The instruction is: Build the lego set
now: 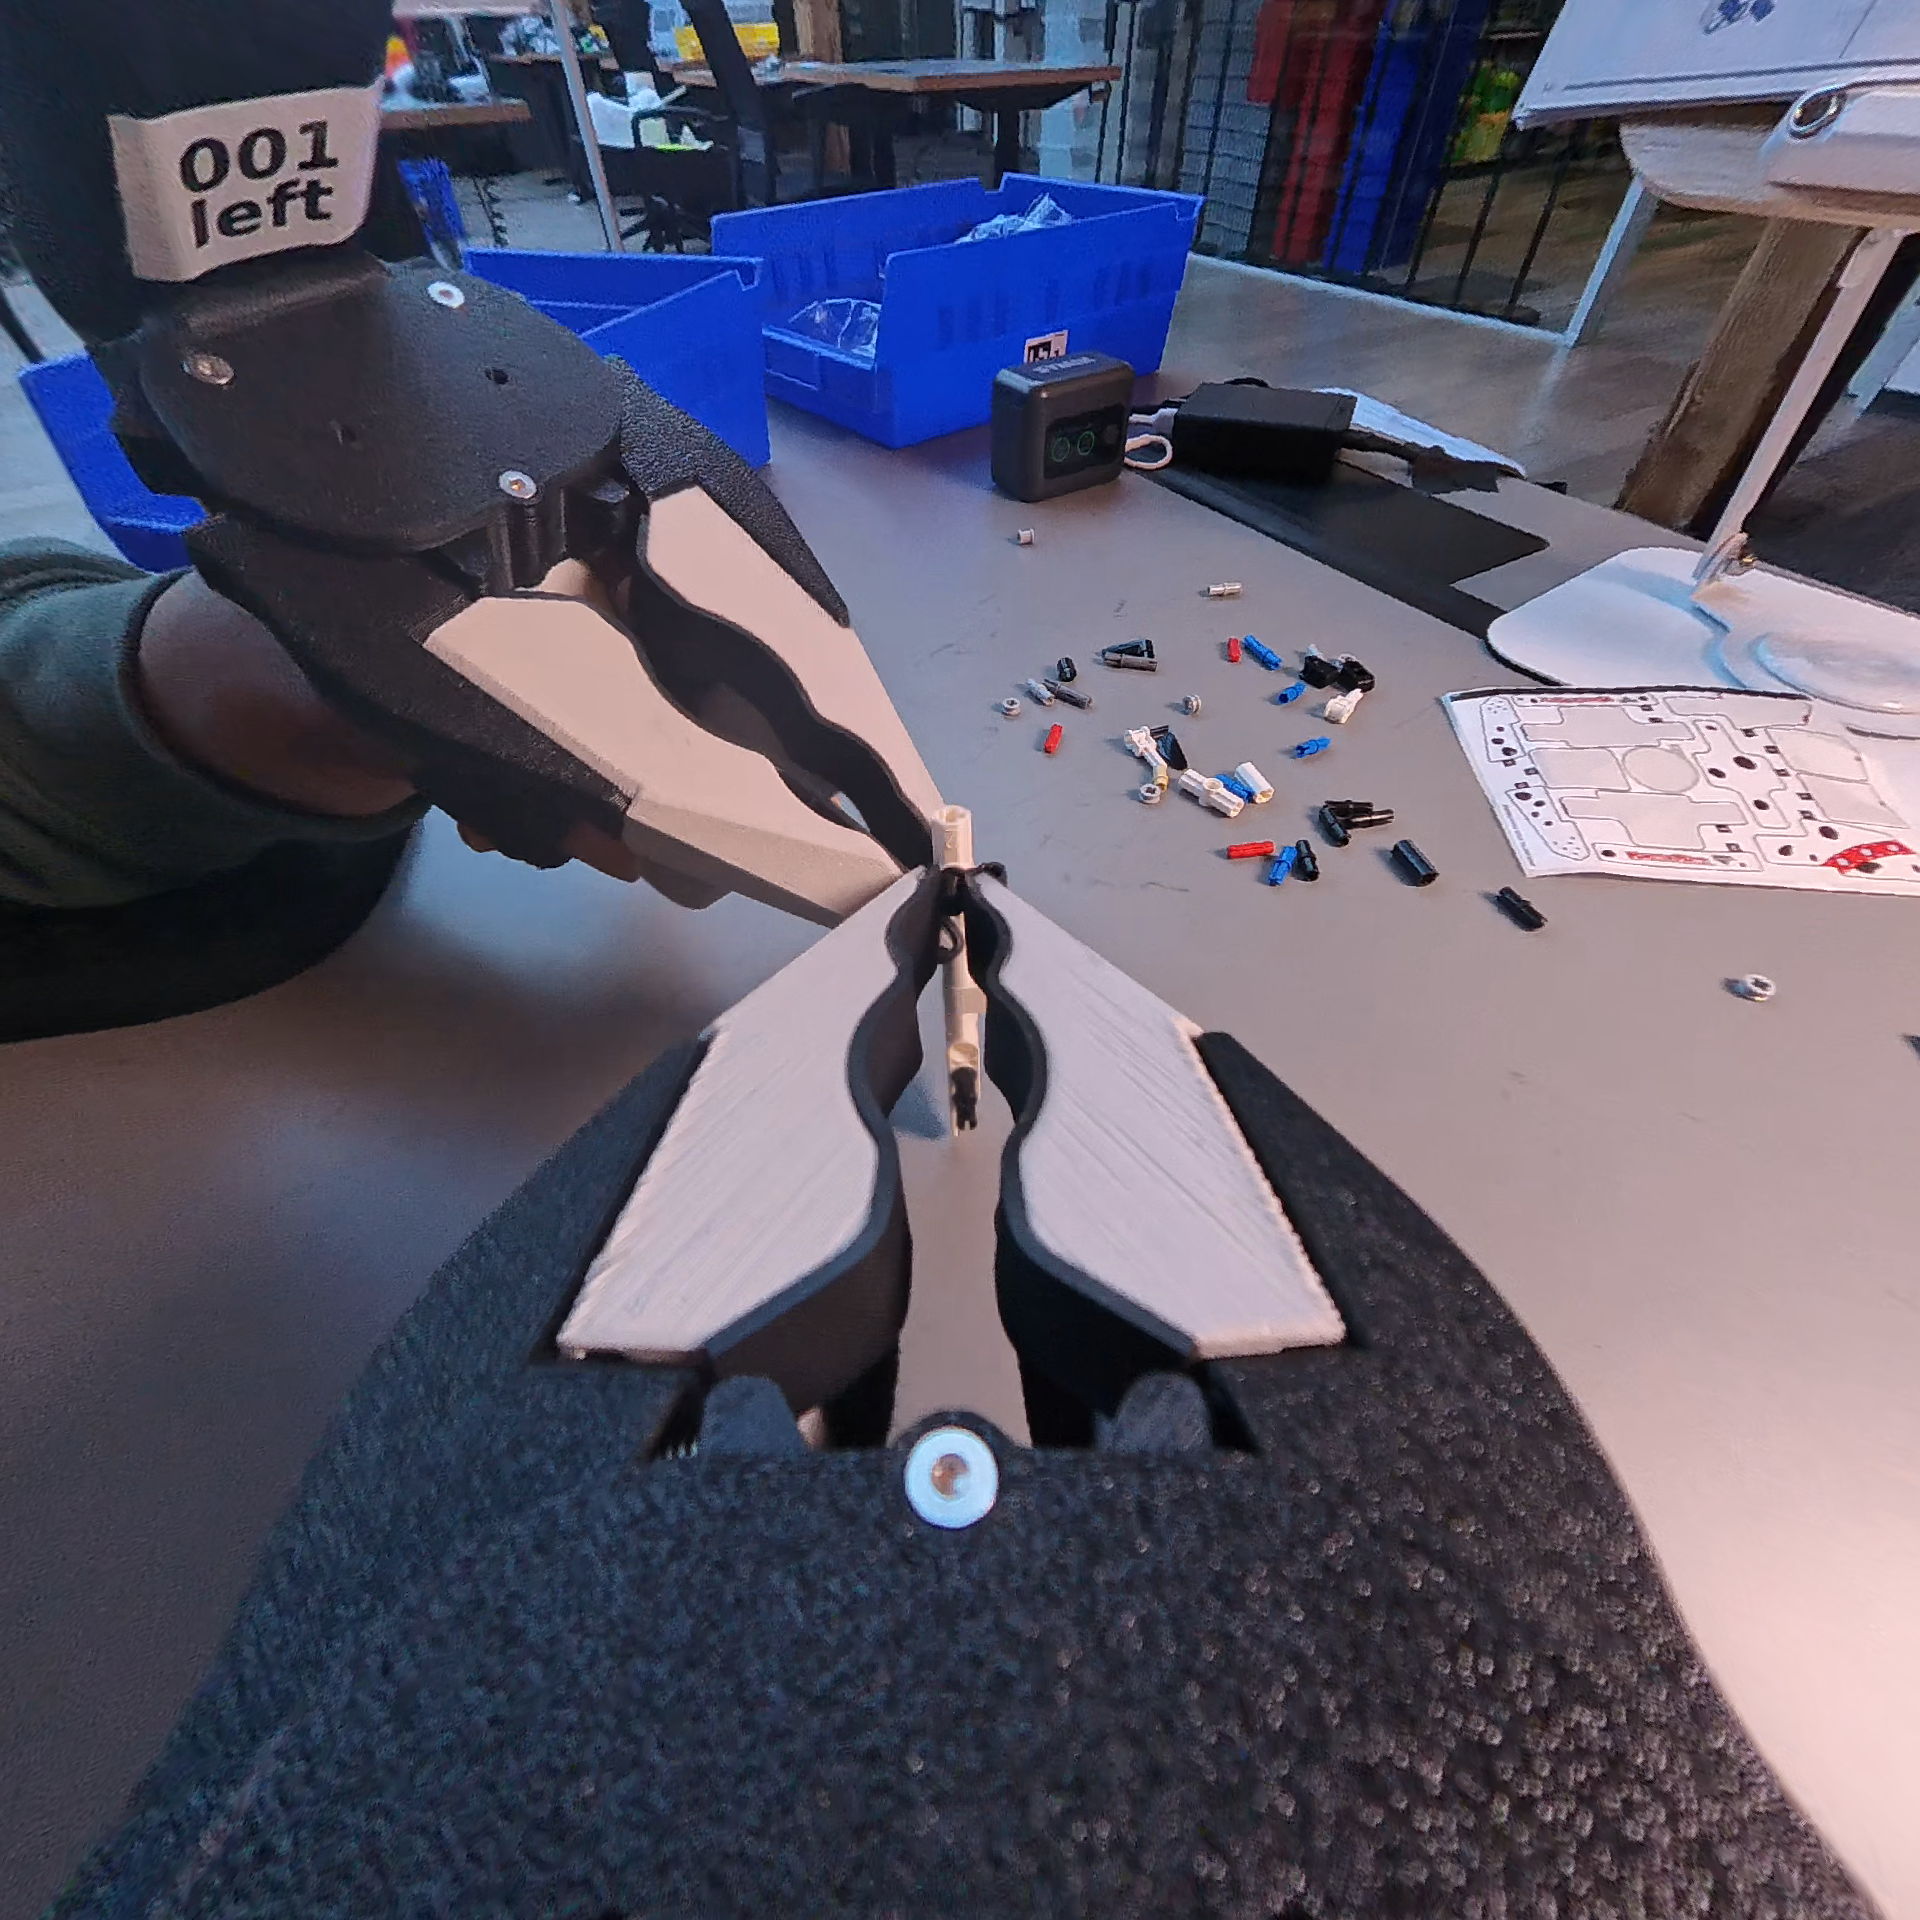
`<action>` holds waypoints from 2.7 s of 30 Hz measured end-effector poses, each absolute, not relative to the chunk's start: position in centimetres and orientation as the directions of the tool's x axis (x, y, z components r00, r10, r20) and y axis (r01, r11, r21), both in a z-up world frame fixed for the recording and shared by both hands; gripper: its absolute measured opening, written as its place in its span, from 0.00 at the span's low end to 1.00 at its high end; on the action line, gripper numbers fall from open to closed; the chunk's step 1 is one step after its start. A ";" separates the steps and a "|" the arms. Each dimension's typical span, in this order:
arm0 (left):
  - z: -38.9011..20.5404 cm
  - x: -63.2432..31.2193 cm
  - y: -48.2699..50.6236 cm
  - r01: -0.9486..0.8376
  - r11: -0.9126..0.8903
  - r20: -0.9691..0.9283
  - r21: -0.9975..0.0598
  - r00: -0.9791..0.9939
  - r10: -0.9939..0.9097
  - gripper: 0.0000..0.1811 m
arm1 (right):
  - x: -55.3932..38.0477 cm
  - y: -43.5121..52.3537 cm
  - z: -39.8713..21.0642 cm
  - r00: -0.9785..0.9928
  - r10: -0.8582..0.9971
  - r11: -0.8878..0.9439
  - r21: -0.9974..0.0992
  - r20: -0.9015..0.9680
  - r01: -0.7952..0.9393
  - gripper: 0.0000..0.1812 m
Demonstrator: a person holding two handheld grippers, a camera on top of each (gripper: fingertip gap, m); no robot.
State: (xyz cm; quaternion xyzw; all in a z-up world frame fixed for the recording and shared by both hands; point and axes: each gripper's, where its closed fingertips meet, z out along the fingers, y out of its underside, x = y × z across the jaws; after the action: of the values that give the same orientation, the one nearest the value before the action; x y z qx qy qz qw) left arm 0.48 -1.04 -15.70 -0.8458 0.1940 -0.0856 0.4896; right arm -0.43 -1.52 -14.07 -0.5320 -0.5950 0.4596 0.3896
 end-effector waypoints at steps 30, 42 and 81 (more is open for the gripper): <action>-20.4 0.4 -3.9 -0.375 -0.551 0.052 -0.746 0.791 -0.609 0.29 | 3.3 -1.9 -20.7 -0.245 0.905 -0.085 -0.713 -0.347 0.696 0.04; -21.7 -0.1 -4.6 -0.422 -0.584 0.055 -0.694 0.777 -0.627 0.17 | 4.9 -1.7 -20.7 -0.404 0.911 0.220 -0.730 -0.084 0.647 0.17; -22.6 0.2 -5.5 -0.492 -0.539 0.019 -0.684 0.727 -0.687 0.16 | 5.0 -1.8 -21.7 -0.524 0.836 0.465 -0.721 0.165 0.514 0.07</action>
State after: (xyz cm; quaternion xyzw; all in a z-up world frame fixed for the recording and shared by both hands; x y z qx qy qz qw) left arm 0.18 -5.51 -22.61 -0.8654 0.3404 -0.1439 0.3383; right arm 5.01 -1.80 -21.70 -0.4137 -0.8157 0.3107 0.2588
